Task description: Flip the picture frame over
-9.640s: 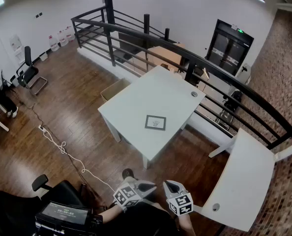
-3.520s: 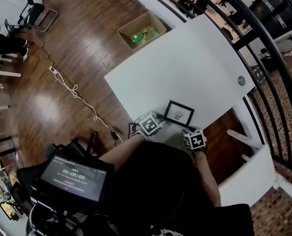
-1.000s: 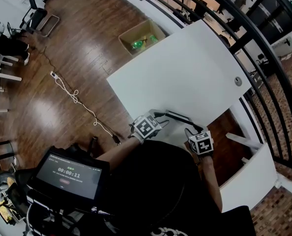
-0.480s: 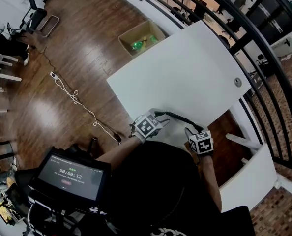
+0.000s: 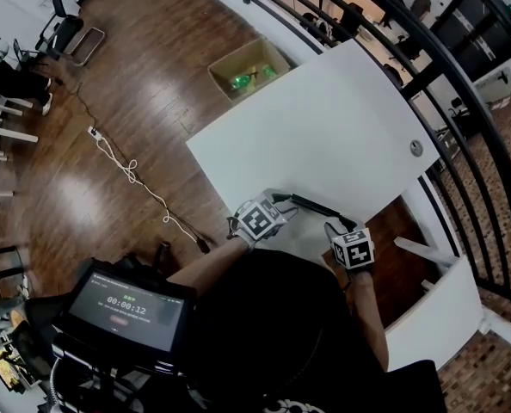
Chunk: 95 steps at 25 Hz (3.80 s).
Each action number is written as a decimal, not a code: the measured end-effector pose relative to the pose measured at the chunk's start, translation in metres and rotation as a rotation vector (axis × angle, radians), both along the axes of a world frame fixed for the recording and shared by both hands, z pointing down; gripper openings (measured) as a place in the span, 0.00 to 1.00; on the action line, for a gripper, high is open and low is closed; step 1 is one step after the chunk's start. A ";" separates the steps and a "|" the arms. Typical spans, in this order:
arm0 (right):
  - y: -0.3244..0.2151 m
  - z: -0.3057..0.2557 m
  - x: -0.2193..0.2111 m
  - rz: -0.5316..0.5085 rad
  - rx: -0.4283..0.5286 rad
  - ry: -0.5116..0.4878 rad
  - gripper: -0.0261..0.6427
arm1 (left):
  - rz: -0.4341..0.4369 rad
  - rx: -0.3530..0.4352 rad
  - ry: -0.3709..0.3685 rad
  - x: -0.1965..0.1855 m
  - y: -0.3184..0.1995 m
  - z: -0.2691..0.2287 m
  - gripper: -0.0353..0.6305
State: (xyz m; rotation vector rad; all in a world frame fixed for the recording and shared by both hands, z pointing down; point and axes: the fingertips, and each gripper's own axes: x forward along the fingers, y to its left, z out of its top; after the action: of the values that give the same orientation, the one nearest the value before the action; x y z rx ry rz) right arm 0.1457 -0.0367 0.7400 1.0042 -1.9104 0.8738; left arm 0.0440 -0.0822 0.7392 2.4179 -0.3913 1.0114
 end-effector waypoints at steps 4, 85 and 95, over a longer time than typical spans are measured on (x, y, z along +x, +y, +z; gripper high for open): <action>-0.005 -0.001 0.002 0.005 0.005 0.000 0.28 | -0.003 0.005 -0.004 0.002 -0.005 -0.001 0.30; -0.051 0.005 0.019 0.224 0.139 -0.009 0.22 | -0.064 0.076 0.067 0.006 -0.048 -0.004 0.13; -0.070 -0.069 0.020 0.226 0.340 -0.175 0.03 | -0.120 0.158 0.157 0.026 -0.036 -0.076 0.08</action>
State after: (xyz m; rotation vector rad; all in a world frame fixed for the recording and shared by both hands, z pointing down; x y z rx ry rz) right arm 0.1658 -0.1071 0.6714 1.4077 -2.1716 0.7992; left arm 0.0697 -0.1178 0.6630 2.5583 -0.5722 0.7583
